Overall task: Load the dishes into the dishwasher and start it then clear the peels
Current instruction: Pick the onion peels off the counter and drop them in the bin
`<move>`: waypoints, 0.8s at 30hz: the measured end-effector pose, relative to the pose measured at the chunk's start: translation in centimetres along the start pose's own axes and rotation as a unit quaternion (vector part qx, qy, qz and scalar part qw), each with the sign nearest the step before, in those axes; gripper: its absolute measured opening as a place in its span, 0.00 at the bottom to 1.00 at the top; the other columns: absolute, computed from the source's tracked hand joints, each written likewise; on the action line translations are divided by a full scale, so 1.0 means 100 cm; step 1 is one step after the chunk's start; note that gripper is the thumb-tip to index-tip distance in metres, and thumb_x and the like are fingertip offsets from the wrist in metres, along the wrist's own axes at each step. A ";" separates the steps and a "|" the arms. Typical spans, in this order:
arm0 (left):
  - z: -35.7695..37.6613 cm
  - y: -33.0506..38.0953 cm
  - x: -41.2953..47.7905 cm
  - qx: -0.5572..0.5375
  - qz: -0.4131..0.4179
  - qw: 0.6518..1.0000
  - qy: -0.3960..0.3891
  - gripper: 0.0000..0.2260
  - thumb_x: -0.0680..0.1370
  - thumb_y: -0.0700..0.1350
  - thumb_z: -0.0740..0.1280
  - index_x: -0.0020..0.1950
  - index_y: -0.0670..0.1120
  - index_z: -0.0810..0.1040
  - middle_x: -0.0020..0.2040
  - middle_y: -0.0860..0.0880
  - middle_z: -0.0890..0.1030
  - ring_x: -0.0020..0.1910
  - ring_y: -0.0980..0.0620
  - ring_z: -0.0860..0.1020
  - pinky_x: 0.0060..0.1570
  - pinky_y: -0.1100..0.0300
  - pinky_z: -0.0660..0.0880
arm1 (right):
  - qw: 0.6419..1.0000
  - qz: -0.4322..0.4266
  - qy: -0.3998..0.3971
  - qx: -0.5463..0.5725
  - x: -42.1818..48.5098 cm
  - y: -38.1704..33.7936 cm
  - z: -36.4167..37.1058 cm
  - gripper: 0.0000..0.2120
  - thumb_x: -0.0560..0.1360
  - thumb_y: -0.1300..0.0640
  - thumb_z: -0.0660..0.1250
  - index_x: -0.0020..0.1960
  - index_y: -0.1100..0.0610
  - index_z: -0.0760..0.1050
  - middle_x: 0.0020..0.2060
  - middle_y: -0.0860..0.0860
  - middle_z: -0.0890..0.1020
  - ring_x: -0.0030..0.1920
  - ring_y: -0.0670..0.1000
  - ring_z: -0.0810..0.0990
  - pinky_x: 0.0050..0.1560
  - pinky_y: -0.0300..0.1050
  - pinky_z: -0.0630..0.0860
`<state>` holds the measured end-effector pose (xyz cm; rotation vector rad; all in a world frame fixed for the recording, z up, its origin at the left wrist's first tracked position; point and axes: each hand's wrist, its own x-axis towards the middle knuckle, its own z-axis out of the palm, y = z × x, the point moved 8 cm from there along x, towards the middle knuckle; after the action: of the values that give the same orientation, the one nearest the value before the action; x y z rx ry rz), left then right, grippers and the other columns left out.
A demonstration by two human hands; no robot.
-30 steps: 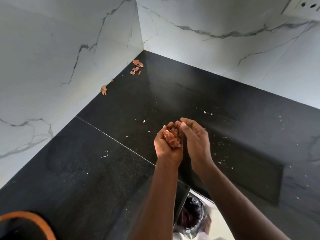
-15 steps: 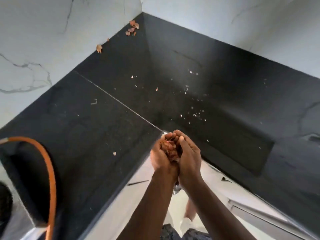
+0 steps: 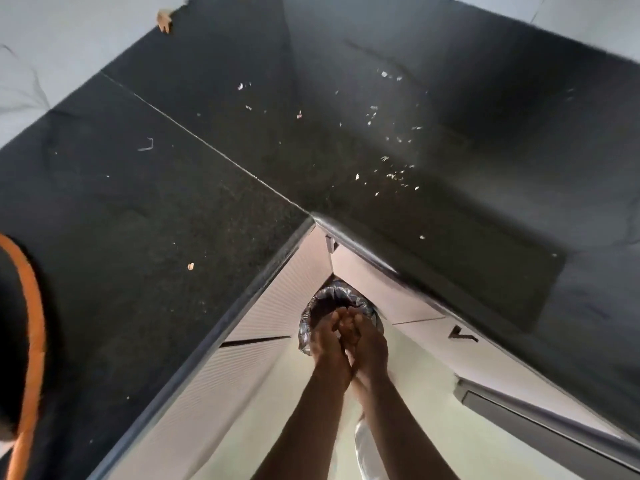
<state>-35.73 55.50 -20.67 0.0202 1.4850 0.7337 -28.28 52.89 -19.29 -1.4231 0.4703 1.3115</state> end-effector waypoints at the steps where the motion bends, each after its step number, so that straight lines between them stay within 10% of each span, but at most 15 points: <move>1: -0.001 -0.006 0.023 0.025 0.004 1.000 -0.006 0.07 0.78 0.37 0.66 0.44 0.40 0.84 0.36 0.44 0.83 0.30 0.50 0.79 0.31 0.63 0.74 | 1.000 0.008 0.005 0.011 0.022 0.009 -0.003 0.14 0.84 0.64 0.56 0.47 0.60 0.78 0.40 0.56 0.83 0.39 0.49 0.83 0.44 0.44 0.83; 4: -0.006 -0.028 0.089 0.094 0.010 0.995 -0.037 0.12 0.81 0.37 0.61 0.41 0.42 0.81 0.35 0.46 0.81 0.30 0.51 0.78 0.33 0.61 0.74 | 0.998 0.054 0.004 0.032 0.080 0.039 -0.006 0.17 0.85 0.62 0.55 0.39 0.59 0.73 0.21 0.48 0.74 0.19 0.42 0.73 0.18 0.34 0.70; 11: -0.028 -0.066 0.216 0.274 0.045 0.958 -0.066 0.08 0.74 0.37 0.65 0.46 0.45 0.82 0.40 0.44 0.83 0.38 0.47 0.79 0.37 0.60 0.75 | 0.997 0.041 0.013 -0.071 0.199 0.099 -0.032 0.10 0.81 0.63 0.63 0.42 0.57 0.78 0.22 0.48 0.76 0.19 0.44 0.73 0.19 0.35 0.67; 17: -0.052 -0.103 0.344 0.424 0.065 0.898 -0.099 0.05 0.66 0.45 0.65 0.39 0.50 0.79 0.40 0.44 0.82 0.43 0.43 0.79 0.45 0.42 0.80 | 0.991 0.046 0.025 -0.126 0.240 0.107 -0.032 0.14 0.84 0.58 0.58 0.43 0.55 0.76 0.28 0.51 0.79 0.32 0.51 0.77 0.43 0.49 0.78; 24: -0.036 -0.063 0.277 0.467 0.109 0.870 -0.109 0.15 0.79 0.30 0.59 0.38 0.47 0.73 0.37 0.48 0.74 0.33 0.51 0.72 0.26 0.67 0.68 | 0.989 0.023 0.025 -0.142 0.224 0.096 -0.035 0.11 0.84 0.61 0.58 0.52 0.57 0.79 0.38 0.49 0.75 0.38 0.47 0.72 0.69 0.61 0.70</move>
<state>-38.63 61.57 -48.51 0.9919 1.4994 0.1103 -27.78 54.84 -43.86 -1.6915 0.3604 1.4250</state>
